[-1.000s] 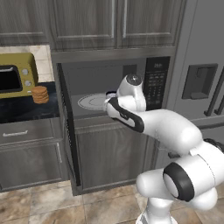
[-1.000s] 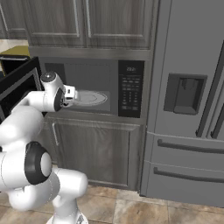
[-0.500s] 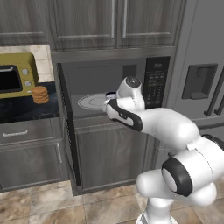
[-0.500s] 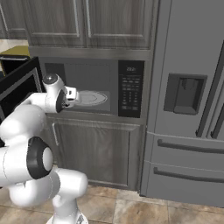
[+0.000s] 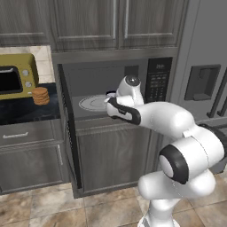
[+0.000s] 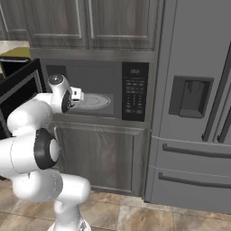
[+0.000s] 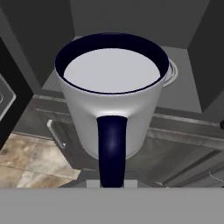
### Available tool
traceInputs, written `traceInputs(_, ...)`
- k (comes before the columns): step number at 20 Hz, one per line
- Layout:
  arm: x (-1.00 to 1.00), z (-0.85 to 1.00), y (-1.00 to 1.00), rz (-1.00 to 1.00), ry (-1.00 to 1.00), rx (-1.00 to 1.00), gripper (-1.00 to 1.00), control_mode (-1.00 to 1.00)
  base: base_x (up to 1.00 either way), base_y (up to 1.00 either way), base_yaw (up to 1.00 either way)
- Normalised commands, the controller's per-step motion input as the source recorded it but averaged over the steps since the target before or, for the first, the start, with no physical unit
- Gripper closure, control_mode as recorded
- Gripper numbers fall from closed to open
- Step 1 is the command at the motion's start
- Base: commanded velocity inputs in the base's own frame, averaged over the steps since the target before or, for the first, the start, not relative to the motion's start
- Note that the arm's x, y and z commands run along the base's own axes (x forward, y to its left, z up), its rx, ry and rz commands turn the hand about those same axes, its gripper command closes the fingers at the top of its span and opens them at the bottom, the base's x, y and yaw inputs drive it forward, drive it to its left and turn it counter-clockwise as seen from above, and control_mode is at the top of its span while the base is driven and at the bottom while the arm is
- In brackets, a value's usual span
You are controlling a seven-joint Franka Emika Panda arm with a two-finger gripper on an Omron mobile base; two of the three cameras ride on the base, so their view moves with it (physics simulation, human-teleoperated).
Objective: Pick the mug from the counter and place it inside the microwave. Then close the microwave.
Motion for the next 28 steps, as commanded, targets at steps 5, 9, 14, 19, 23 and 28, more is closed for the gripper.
traceInputs(5,0.25,0.0,0.0,0.0,0.0,0.0,1.0,-1.0,0.0,0.0,0.0)
traceInputs(9,0.27,-0.07,0.0,0.0,0.0,0.0,1.0,-1.0,0.0,0.0,0.0)
traceInputs(14,0.2,-0.14,0.0,0.0,0.0,0.0,1.0,-1.0,0.0,0.0,0.0)
traceInputs(19,0.19,-0.01,0.0,0.0,0.0,0.0,1.0,-1.0,0.0,0.0,0.0)
traceInputs(23,0.27,-0.03,0.0,0.0,0.01,0.0,1.0,-1.0,0.0,0.0,0.0)
traceInputs(28,0.25,-0.15,0.0,0.0,0.0,0.0,1.0,-1.0,0.0,0.0,0.0)
